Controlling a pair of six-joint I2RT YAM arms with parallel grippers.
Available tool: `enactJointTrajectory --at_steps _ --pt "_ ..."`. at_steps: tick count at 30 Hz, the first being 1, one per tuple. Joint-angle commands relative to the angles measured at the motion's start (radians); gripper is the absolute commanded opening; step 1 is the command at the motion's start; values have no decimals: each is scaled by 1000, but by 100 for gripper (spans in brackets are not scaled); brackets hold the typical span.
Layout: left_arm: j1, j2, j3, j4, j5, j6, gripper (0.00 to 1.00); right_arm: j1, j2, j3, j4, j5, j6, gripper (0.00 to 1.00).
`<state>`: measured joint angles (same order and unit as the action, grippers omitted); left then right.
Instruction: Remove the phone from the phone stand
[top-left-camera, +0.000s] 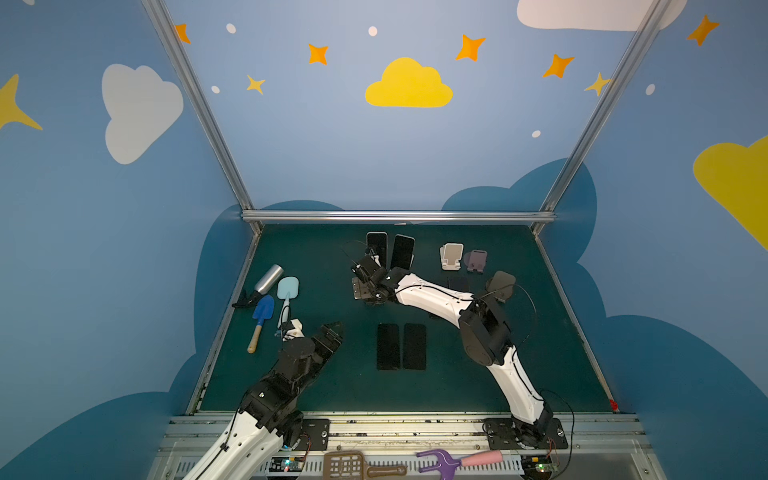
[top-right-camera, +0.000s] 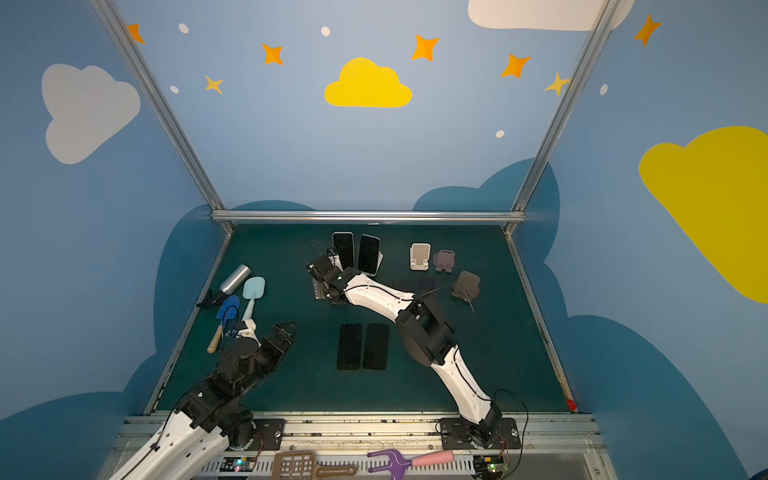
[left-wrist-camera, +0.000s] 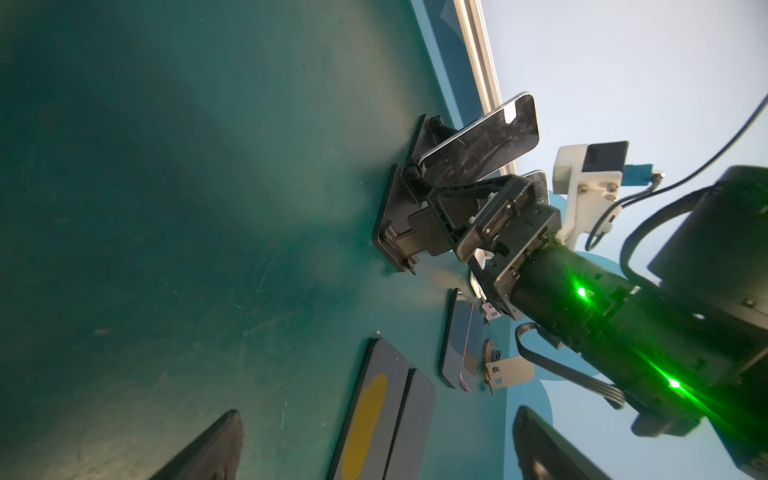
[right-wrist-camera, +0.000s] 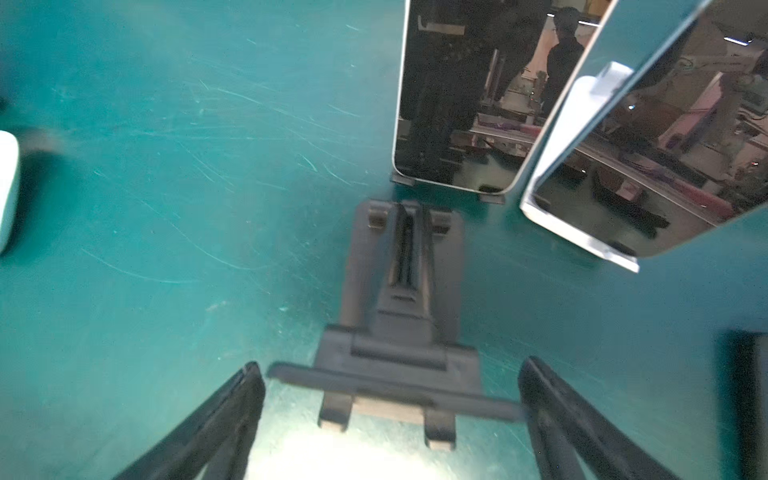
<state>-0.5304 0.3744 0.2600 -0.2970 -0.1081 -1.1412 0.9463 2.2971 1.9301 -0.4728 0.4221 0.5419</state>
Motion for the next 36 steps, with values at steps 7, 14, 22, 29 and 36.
enactJointTrajectory --at_steps 7,14,22,29,36 --pt "4 -43 -24 -35 -33 15 100 -8 77 88 30 80 7 85" --pt "6 -37 -19 -27 -35 20 100 7 41 67 61 114 -40 68" --pt "6 -29 -17 -8 -27 21 100 40 -104 -56 122 124 -105 66" --pt "7 -25 -16 12 -25 28 100 51 -285 -269 179 104 -112 64" --pt "7 -2 -18 54 -15 25 100 52 -484 -479 165 152 -109 63"
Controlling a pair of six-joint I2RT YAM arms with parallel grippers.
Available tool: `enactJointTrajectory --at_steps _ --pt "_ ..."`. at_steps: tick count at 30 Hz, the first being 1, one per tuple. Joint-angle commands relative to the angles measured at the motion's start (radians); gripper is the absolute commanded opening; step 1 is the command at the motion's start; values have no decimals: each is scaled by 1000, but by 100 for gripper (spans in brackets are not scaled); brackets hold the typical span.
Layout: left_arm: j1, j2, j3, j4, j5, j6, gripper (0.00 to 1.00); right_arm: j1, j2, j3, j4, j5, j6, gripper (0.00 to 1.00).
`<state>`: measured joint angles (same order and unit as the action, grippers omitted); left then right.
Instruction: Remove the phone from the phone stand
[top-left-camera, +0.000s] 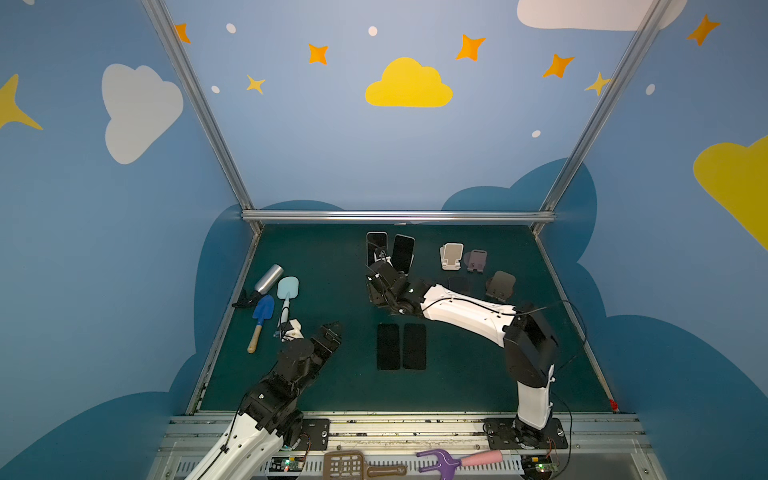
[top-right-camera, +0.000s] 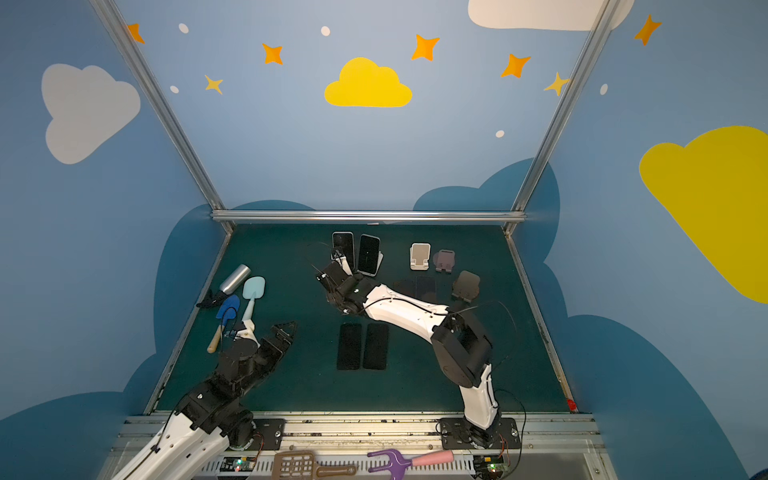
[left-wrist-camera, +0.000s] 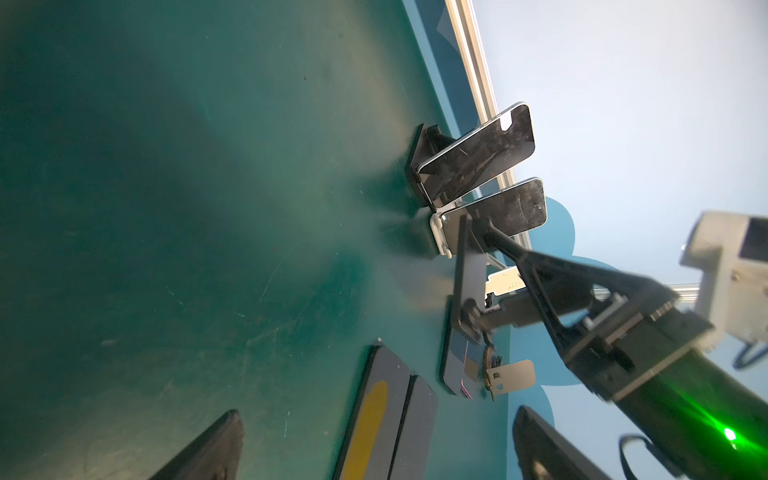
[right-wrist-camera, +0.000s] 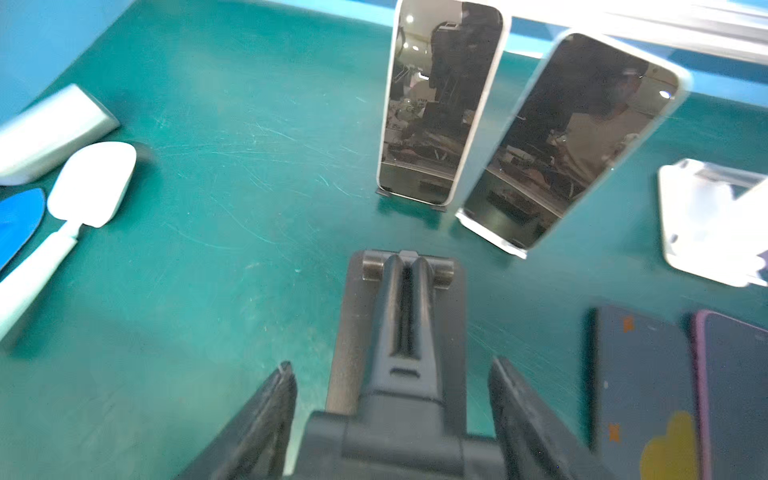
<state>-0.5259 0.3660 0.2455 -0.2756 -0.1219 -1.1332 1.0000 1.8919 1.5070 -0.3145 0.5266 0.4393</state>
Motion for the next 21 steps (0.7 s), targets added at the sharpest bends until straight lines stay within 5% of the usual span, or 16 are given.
enactJointTrajectory --at_steps 1,11,21 --pt "3 8 -6 41 1 16 100 -3 -121 -96 -3 63 -8 63" --pt "3 30 -14 86 13 13 100 -136 -568 -512 -145 168 60 62" --pt "3 82 12 112 34 12 100 -507 -722 -779 -57 -33 99 61"
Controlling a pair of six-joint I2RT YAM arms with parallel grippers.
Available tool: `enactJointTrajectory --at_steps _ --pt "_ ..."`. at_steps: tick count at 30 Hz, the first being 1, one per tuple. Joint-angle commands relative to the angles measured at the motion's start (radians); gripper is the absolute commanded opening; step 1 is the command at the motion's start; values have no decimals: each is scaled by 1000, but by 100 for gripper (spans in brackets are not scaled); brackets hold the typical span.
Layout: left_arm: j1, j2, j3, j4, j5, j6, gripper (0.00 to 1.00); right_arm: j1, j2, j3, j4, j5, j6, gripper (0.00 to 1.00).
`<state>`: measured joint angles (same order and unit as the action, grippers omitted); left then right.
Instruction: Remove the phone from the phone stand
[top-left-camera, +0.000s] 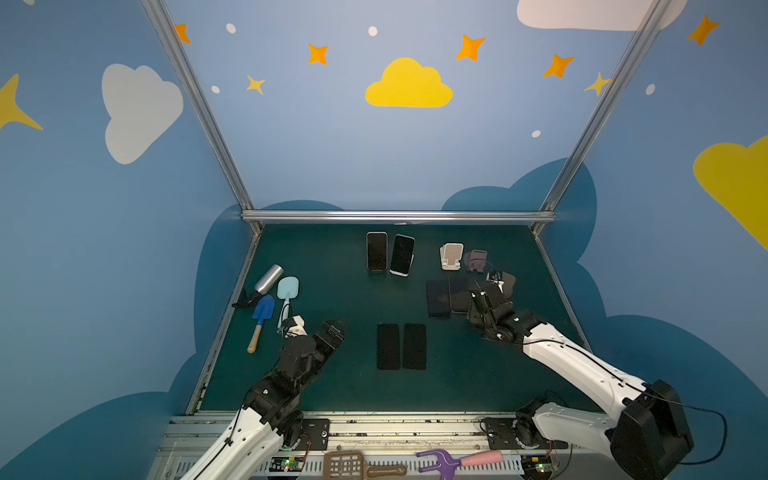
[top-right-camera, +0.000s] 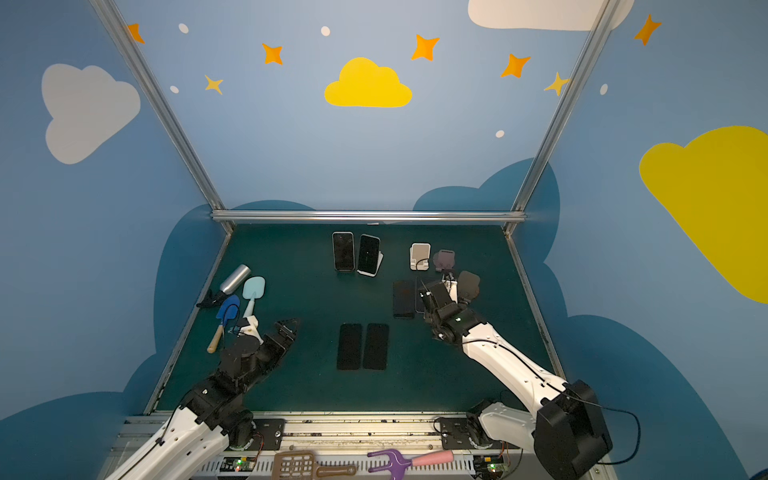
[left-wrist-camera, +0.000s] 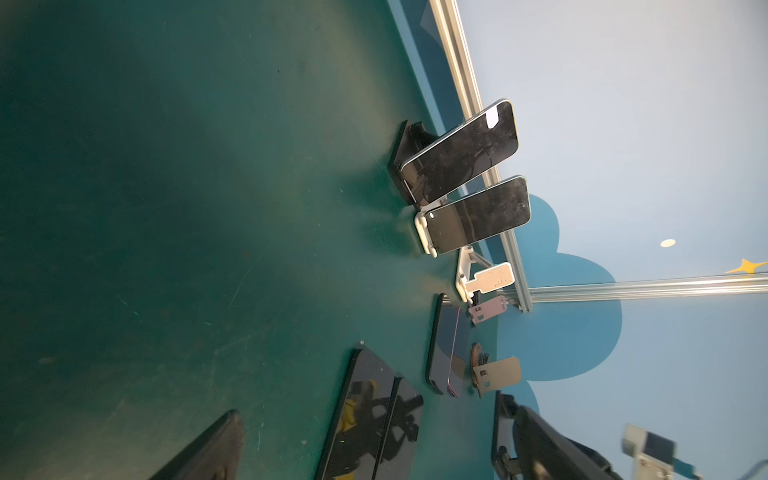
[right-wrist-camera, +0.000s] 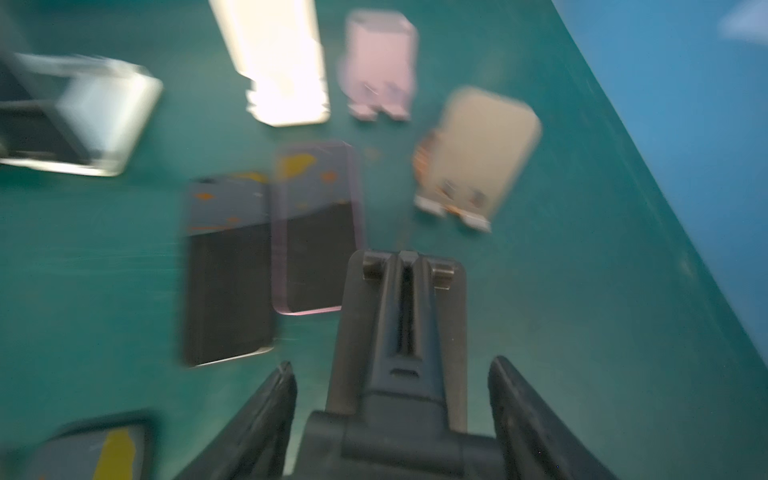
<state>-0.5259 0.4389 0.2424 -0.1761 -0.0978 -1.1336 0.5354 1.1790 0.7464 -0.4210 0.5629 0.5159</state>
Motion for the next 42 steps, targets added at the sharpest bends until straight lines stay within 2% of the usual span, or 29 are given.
enactJointTrajectory --at_steps 1,4,13,19,24,29,34,42 --pt "3 11 18 13 10 14 100 -65 -1 -28 61 -76 24 61" --pt "3 16 18 21 12 12 100 -132 30 -46 104 -144 30 61" --pt "3 17 18 14 9 17 100 -205 126 -30 104 -182 22 62" --pt "3 12 14 10 7 12 100 -209 152 -12 23 -169 36 71" --pt "3 8 18 5 7 14 100 -209 124 75 -138 -162 72 83" --pt "3 15 17 10 9 12 100 -201 111 219 -320 -220 78 88" --pt "3 12 19 -1 8 15 100 -114 72 309 -370 -205 76 88" --pt "3 -9 24 -38 -3 17 100 102 136 403 -234 -159 59 89"
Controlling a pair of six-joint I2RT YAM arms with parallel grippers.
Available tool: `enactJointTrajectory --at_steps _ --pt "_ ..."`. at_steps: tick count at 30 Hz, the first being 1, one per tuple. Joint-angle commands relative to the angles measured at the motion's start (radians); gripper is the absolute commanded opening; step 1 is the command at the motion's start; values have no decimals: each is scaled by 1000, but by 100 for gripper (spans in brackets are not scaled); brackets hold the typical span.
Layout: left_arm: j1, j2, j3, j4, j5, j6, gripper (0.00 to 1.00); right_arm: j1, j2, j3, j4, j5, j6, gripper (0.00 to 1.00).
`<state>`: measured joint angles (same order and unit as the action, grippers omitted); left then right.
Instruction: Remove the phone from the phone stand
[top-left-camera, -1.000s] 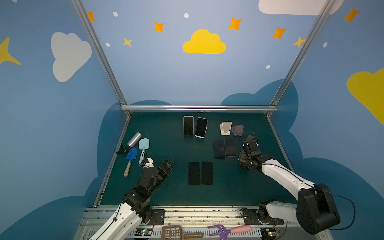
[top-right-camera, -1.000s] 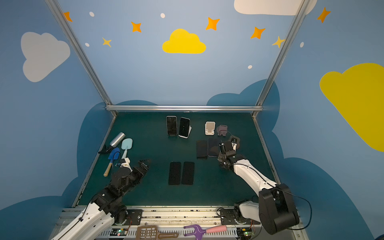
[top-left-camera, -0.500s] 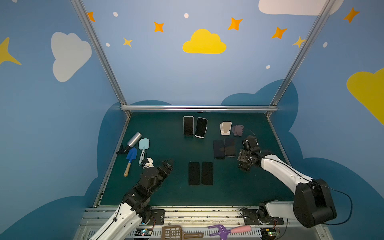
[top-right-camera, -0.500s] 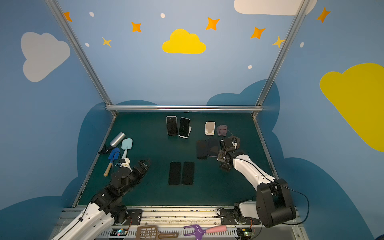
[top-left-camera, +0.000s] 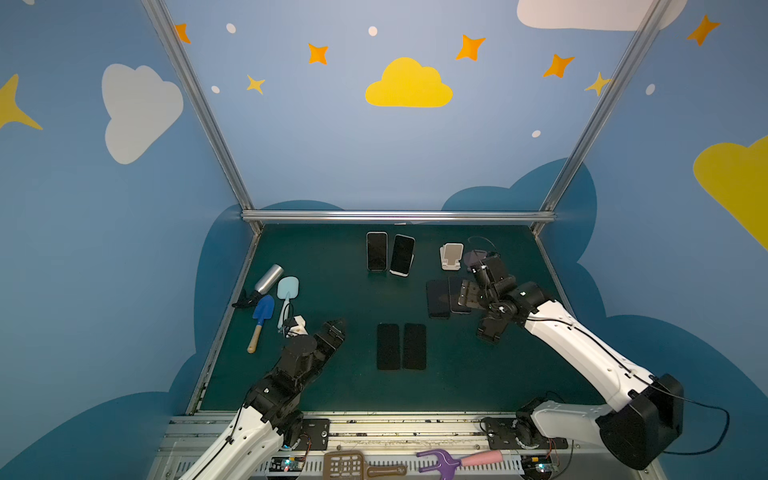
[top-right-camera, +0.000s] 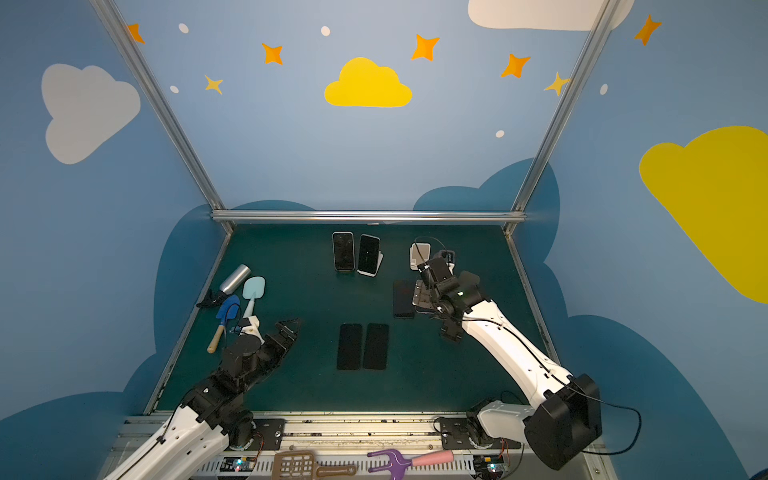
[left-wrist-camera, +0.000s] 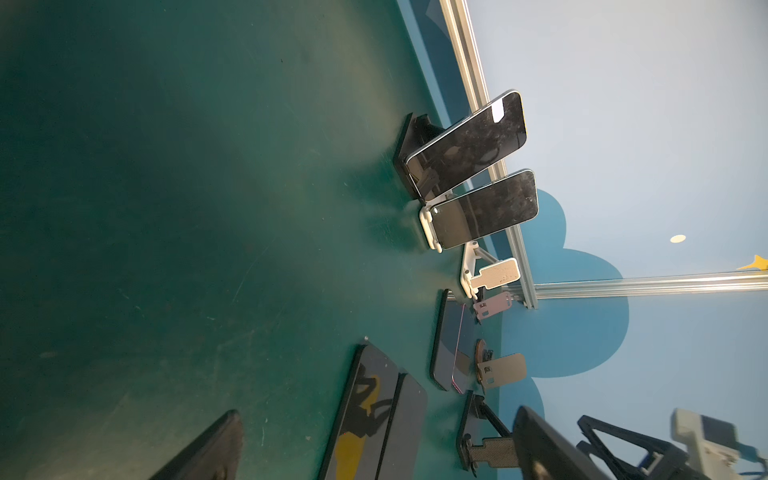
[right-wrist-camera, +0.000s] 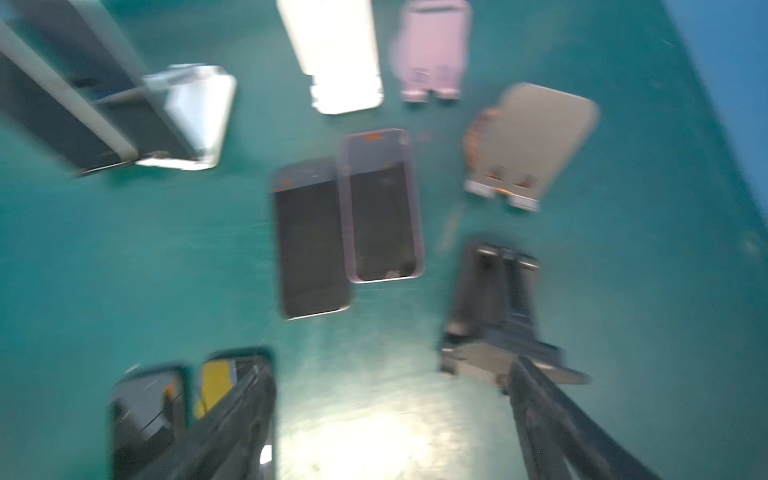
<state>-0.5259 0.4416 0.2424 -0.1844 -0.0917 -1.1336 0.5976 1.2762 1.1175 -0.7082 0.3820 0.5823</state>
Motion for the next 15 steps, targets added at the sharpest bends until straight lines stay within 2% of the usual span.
enactJointTrajectory --at_steps 1,7,15 --pt "3 -15 24 -34 -10 18 100 55 57 38 82 20 -7 89" --pt "3 -49 34 -80 -25 22 100 101 172 128 137 27 25 89" --pt "3 -75 33 -104 -41 29 100 125 283 180 277 18 1 89"
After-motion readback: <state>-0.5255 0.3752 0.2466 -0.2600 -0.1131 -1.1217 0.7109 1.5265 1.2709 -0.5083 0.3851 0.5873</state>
